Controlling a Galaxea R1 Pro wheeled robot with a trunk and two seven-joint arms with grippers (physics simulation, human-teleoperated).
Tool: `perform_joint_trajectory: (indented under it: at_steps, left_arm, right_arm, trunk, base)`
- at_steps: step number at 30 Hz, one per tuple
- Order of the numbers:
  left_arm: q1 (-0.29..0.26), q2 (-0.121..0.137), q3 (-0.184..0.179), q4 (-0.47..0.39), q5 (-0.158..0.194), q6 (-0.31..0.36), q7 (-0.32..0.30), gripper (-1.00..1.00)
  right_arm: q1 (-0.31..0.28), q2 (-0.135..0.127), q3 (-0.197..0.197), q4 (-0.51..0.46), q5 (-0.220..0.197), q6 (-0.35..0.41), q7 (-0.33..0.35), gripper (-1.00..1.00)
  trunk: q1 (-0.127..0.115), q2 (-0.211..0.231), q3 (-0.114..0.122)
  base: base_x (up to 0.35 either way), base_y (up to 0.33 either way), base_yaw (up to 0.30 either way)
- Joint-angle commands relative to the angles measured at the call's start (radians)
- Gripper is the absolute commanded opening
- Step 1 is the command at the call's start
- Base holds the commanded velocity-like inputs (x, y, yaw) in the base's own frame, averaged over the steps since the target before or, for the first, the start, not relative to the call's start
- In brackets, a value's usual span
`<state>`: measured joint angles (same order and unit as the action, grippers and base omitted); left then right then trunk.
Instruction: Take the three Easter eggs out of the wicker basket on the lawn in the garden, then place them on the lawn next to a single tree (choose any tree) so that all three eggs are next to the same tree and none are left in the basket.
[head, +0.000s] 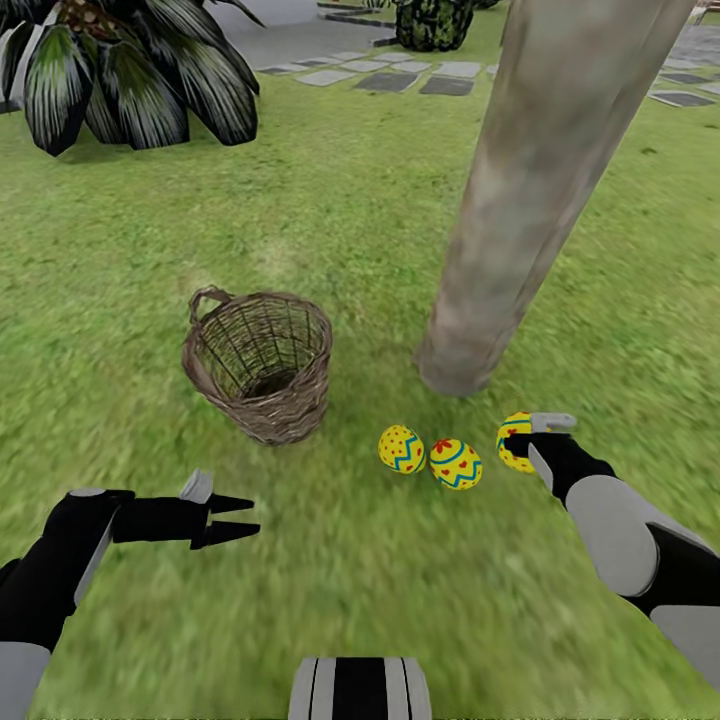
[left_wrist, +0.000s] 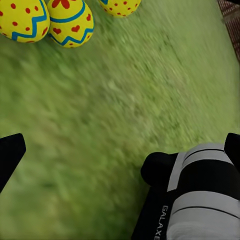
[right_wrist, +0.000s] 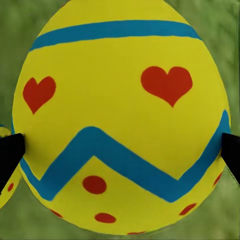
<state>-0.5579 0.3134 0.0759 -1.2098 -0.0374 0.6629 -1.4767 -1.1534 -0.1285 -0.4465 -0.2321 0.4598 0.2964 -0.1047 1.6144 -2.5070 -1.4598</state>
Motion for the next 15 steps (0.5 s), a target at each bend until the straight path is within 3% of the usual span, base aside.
perform_joint_trajectory:
  at_steps: [1, 15]
  left_arm:
    - [0.0, 0.0, 0.001, 0.0, -0.004, 0.011, -0.006, 1.0]
    - [0.0, 0.0, -0.001, 0.0, -0.004, 0.011, -0.006, 1.0]
  right_arm:
    - [0.0, 0.0, -0.003, -0.006, 0.004, -0.012, 0.0, -1.0]
    - [0.0, 0.003, -0.002, -0.011, 0.004, -0.023, 0.007, -1.0]
  trunk:
    - [0.0, -0.001, -0.005]
    - [0.007, -0.004, -0.059]
  base:
    - [0.0, 0.0, 0.0]
    - [0.0, 0.0, 0.0]
